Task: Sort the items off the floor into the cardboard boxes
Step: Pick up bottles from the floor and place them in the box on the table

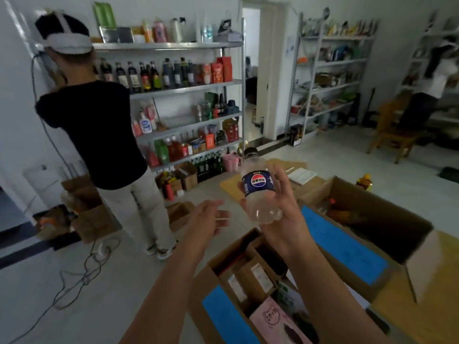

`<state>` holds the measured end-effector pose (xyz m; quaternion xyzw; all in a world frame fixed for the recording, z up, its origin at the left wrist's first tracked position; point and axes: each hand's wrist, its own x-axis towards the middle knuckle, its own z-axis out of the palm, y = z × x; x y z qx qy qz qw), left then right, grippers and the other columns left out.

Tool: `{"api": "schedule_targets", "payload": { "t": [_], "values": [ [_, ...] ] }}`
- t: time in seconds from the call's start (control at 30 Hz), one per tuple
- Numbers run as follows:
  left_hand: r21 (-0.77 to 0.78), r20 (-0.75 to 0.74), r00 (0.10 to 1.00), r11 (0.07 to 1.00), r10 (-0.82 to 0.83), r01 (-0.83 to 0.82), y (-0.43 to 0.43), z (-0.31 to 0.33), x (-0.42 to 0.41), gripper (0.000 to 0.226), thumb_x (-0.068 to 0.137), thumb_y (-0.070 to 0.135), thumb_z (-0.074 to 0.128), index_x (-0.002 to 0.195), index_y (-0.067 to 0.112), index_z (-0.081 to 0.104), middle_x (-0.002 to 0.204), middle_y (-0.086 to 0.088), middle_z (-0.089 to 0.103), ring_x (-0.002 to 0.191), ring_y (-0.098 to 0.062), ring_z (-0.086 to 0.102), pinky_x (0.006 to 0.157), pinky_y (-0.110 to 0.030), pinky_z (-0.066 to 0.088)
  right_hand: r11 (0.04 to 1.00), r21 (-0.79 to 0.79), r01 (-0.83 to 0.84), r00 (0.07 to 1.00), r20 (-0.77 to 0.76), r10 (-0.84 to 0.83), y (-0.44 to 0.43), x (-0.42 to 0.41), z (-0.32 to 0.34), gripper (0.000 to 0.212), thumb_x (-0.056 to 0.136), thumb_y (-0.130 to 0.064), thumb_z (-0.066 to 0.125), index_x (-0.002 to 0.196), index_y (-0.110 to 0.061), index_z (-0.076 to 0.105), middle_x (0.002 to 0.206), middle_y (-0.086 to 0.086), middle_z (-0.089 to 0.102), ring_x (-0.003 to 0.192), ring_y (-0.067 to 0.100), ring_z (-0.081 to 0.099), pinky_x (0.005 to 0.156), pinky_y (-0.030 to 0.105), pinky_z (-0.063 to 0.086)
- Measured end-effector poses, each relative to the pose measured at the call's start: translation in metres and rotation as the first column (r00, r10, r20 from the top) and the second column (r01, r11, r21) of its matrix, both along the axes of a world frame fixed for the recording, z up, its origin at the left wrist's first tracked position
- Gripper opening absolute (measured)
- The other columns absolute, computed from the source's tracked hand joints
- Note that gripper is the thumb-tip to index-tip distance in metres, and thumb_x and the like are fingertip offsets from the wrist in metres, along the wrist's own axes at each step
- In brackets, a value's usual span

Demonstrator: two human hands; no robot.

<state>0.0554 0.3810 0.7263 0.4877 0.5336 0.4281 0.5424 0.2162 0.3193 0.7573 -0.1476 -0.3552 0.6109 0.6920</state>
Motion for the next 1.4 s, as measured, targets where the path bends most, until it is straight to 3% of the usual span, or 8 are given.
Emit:
{"api": "schedule_targets", "payload": {
  "t": [0.1, 0.33, 0.5, 0.63, 0.77, 1.0, 1.3, 1.4],
  "values": [
    [0.053, -0.046, 0.998, 0.997, -0.047, 0.05, 0.002, 0.005, 0.037, 0.026, 0.1, 0.037, 0.038, 0.101, 0.03, 0.063, 0.08, 0.01, 0.075, 0.067, -0.007, 0.071, 0.065, -0.028, 0.049, 0.999, -0.042, 0.023, 0.998, -0.057, -0.025, 0.005, 0.039, 0.0, 0.106, 0.059, -0.017, 0.091, 0.147, -0.034, 0.035, 0.131, 0.019, 0.06, 0.119, 0.045, 0.056, 0.085, 0.046, 0.055],
    [0.032, -0.069, 0.989, 0.991, -0.129, 0.131, 0.032, -0.023, 0.156, 0.016, 0.096, 0.031, 0.049, 0.103, 0.028, 0.064, 0.081, 0.007, 0.075, 0.07, -0.009, 0.071, 0.061, -0.024, 0.048, 0.974, -0.221, 0.057, 0.998, -0.012, -0.061, 0.022, 0.152, -0.03, 0.069, 0.078, -0.023, 0.078, 0.14, -0.031, 0.047, 0.133, 0.025, 0.056, 0.104, 0.036, 0.064, 0.086, 0.043, 0.054],
    [-0.117, -0.22, 0.895, 0.922, -0.387, 0.37, 0.041, -0.107, 0.271, 0.052, 0.086, 0.01, 0.066, 0.132, 0.024, 0.046, 0.109, -0.004, 0.068, 0.09, -0.011, 0.064, 0.069, -0.022, 0.051, 0.719, -0.575, 0.389, 0.907, 0.376, -0.19, 0.031, 0.272, -0.103, 0.057, 0.074, -0.038, 0.079, 0.127, -0.03, 0.059, 0.111, 0.008, 0.069, 0.091, 0.026, 0.073, 0.068, 0.036, 0.058],
    [-0.21, -0.398, 0.689, 0.792, -0.605, 0.574, 0.043, -0.156, 0.346, 0.084, 0.087, 0.024, 0.069, 0.151, 0.029, 0.015, 0.146, -0.005, 0.035, 0.123, -0.024, 0.048, 0.092, -0.03, 0.048, 0.52, -0.498, 0.694, 0.66, 0.728, -0.185, 0.046, 0.382, -0.146, 0.049, 0.078, -0.038, 0.078, 0.12, -0.046, 0.055, 0.107, -0.014, 0.063, 0.081, 0.006, 0.067, 0.059, 0.025, 0.056],
    [-0.314, -0.5, 0.573, 0.752, -0.65, 0.579, 0.059, -0.17, 0.396, 0.079, 0.082, 0.034, 0.074, 0.143, 0.044, 0.024, 0.145, -0.011, 0.023, 0.086, -0.015, 0.052, 0.064, -0.02, 0.046, 0.564, -0.277, 0.777, 0.334, 0.943, 0.003, 0.074, 0.475, -0.179, 0.078, 0.077, -0.026, 0.081, 0.142, -0.032, 0.039, 0.13, -0.002, 0.053, 0.112, 0.02, 0.054, 0.084, 0.034, 0.045],
    [-0.408, -0.534, 0.502, 0.727, -0.68, 0.552, 0.077, -0.167, 0.407, 0.048, 0.075, 0.04, 0.079, 0.112, 0.032, 0.049, 0.112, 0.007, 0.047, 0.088, -0.009, 0.053, 0.065, -0.024, 0.045, 0.735, -0.193, 0.65, -0.018, 0.963, 0.268, 0.116, 0.508, -0.226, 0.087, 0.073, -0.021, 0.082, 0.143, -0.044, 0.035, 0.142, 0.005, 0.047, 0.11, 0.024, 0.058, 0.07, 0.024, 0.045],
    [-0.382, -0.561, 0.512, 0.752, -0.651, 0.537, 0.072, -0.166, 0.401, 0.045, 0.075, 0.039, 0.079, 0.108, 0.028, 0.051, 0.106, 0.006, 0.051, 0.089, -0.01, 0.055, 0.062, -0.024, 0.043, 0.807, -0.268, 0.527, 0.146, 0.963, 0.225, 0.146, 0.451, -0.264, 0.072, 0.086, -0.02, 0.07, 0.147, -0.036, 0.035, 0.144, 0.001, 0.049, 0.129, 0.022, 0.05, 0.096, 0.029, 0.043],
    [-0.383, -0.551, 0.524, 0.755, -0.649, 0.532, 0.07, -0.167, 0.399, 0.045, 0.073, 0.039, 0.08, 0.107, 0.029, 0.051, 0.107, 0.006, 0.052, 0.09, -0.01, 0.056, 0.064, -0.025, 0.045, 0.825, -0.282, 0.49, 0.045, 0.953, 0.299, 0.147, 0.436, -0.272, 0.061, 0.093, -0.012, 0.058, 0.147, -0.027, 0.037, 0.147, 0.006, 0.046, 0.129, 0.024, 0.049, 0.105, 0.035, 0.041]
  ]
}}
